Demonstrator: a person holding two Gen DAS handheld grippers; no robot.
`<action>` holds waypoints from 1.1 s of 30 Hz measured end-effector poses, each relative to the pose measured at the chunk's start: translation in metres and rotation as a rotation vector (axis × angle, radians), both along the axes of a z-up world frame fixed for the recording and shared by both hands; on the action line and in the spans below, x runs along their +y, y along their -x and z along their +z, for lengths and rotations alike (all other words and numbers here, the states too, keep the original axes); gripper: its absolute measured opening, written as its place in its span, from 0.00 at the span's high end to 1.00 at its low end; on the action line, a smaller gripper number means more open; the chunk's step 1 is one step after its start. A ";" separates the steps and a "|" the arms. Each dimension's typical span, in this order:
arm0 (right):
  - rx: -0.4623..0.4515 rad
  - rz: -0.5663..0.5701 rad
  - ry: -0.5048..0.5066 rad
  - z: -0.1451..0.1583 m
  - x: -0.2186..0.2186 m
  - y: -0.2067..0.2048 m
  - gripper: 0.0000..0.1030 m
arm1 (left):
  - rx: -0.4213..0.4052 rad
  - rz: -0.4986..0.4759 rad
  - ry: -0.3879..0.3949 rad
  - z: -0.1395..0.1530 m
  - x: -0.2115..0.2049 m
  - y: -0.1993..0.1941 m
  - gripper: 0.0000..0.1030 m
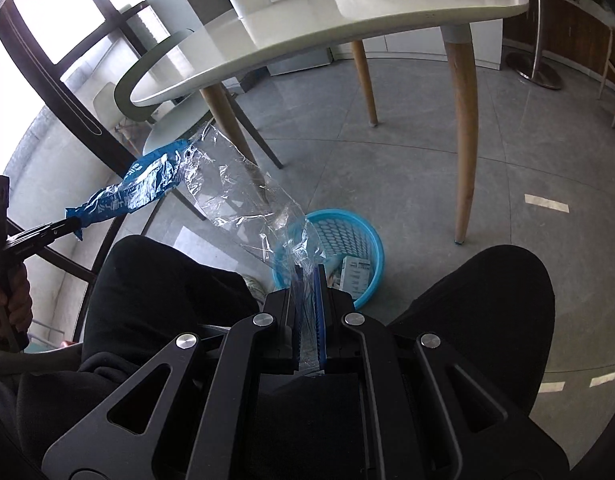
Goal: Collect trash
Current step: 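Carry the blue bag and clear film down over the wastebasket with both tools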
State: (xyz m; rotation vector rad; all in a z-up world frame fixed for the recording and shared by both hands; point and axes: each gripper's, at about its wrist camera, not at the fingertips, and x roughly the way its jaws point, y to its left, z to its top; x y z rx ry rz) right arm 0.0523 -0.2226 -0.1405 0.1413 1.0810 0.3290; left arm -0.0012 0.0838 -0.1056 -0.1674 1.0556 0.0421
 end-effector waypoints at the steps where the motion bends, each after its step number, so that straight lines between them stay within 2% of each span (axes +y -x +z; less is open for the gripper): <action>1: 0.006 -0.005 0.006 -0.004 0.001 -0.003 0.95 | 0.010 -0.002 0.002 -0.004 -0.001 -0.002 0.93; 6: 0.026 -0.041 0.064 -0.027 0.005 -0.018 0.95 | 0.063 0.013 -0.010 -0.025 -0.002 -0.010 0.93; 11: 0.064 -0.055 0.008 -0.042 0.010 -0.033 0.95 | 0.095 0.017 -0.009 -0.043 -0.001 -0.020 0.93; 17: 0.093 -0.059 0.004 -0.063 0.025 -0.052 0.95 | 0.141 0.021 -0.033 -0.069 -0.006 -0.040 0.93; 33: 0.227 -0.118 0.073 -0.137 0.041 -0.091 0.95 | 0.254 0.058 -0.049 -0.134 -0.030 -0.094 0.93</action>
